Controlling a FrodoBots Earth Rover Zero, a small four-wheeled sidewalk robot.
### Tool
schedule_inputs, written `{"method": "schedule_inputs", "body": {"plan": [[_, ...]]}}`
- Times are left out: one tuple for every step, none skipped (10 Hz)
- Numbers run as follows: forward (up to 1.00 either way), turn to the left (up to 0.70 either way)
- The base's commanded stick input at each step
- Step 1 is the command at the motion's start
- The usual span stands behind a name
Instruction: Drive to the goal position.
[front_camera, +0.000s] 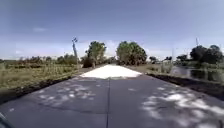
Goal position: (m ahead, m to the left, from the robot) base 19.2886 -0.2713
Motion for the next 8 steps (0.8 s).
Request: {"method": "schedule_inputs", "body": {"plan": [[0.85, 0.0], [0.85, 0.0], [0.85, 0.0], [0.85, 0.0], [0.85, 0.0], [0.85, 0.0], [0.85, 0.0], [0.85, 0.0]]}}
